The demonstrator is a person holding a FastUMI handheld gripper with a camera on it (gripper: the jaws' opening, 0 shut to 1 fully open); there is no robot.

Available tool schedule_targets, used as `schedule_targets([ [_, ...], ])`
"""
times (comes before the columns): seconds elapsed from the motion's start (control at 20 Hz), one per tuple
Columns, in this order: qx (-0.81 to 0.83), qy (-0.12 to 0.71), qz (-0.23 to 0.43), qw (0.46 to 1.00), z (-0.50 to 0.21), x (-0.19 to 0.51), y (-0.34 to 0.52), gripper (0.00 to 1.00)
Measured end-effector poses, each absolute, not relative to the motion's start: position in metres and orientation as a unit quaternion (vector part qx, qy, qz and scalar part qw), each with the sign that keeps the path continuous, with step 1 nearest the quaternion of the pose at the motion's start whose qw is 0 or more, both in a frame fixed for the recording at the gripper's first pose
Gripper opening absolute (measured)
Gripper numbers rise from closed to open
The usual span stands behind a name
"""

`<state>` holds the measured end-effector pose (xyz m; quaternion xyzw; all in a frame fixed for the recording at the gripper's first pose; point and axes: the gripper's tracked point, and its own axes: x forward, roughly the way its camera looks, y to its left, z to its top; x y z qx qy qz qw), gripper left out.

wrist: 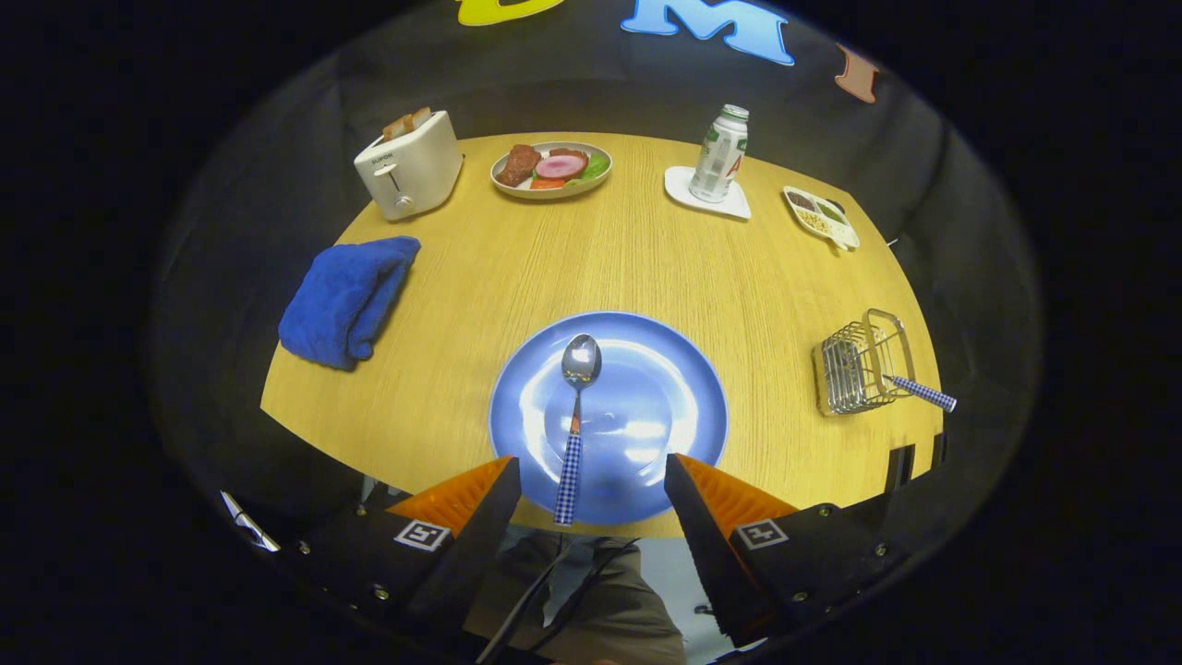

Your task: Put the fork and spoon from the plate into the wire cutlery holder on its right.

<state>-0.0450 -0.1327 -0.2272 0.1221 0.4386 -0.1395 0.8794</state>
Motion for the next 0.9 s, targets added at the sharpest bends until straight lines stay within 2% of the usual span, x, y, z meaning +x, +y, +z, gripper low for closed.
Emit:
schedule_targets([
  [0.65, 0.149, 0.5, -0.135, 0.843, -0.285, -0.042, -0.123, 0.96],
  [0.7, 0.151, 0.508, -0.131, 0.838, -0.291, -0.043, -0.122, 0.91],
  [0.8, 0.16, 0.515, -0.128, 0.832, -0.296, -0.042, -0.124, 0.69],
  [0.9, 0.164, 0.522, -0.12, 0.828, -0.302, -0.038, -0.123, 0.69],
])
